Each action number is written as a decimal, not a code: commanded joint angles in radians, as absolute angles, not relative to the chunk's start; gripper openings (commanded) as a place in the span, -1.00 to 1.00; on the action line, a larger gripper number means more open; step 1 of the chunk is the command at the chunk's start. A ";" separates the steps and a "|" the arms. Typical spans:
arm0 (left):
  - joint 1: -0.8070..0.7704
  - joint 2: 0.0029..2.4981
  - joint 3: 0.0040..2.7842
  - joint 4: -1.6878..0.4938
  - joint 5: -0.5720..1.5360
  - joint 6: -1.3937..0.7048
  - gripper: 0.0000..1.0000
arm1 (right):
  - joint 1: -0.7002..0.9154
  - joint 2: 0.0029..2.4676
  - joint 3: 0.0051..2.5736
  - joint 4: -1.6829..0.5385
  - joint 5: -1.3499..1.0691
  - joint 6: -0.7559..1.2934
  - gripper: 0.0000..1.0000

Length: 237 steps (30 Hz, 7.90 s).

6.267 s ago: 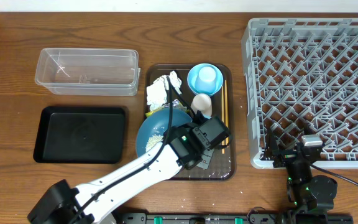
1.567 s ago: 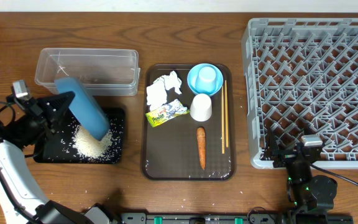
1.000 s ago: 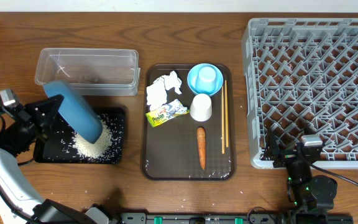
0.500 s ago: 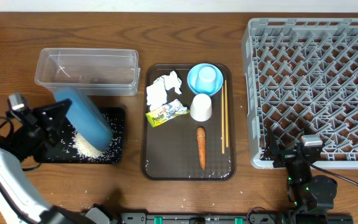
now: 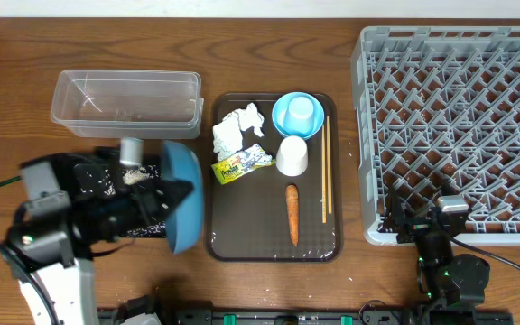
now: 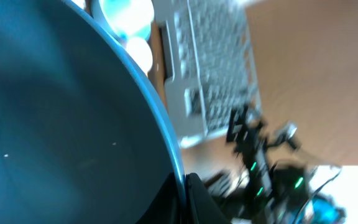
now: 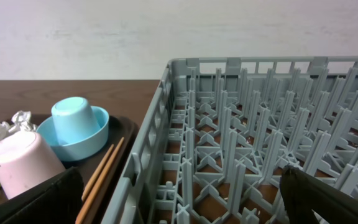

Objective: Sort waste into correct bins and load items into the dishwasher rack

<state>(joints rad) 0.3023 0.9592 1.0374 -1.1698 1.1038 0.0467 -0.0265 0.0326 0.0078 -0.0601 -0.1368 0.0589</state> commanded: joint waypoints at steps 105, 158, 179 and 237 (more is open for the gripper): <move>-0.235 0.854 1.033 -1.051 0.563 -0.321 -0.88 | -0.044 0.034 0.006 -0.063 -0.131 0.047 0.98; -0.850 1.601 1.033 -0.542 0.266 -0.501 -0.21 | -0.045 0.034 0.006 -0.063 -0.131 0.047 0.99; -1.025 1.601 1.033 -0.536 0.055 -0.393 -0.22 | -0.045 0.034 0.006 -0.063 -0.131 0.047 0.98; -0.828 1.788 0.974 -0.403 0.137 -0.672 -0.88 | -0.045 0.034 0.006 -0.063 -0.131 0.047 0.99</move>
<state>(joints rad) -0.7959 1.7676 0.9821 -0.4313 0.0593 -0.6582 -0.0265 0.0326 0.0078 -0.0601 -0.1368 0.0589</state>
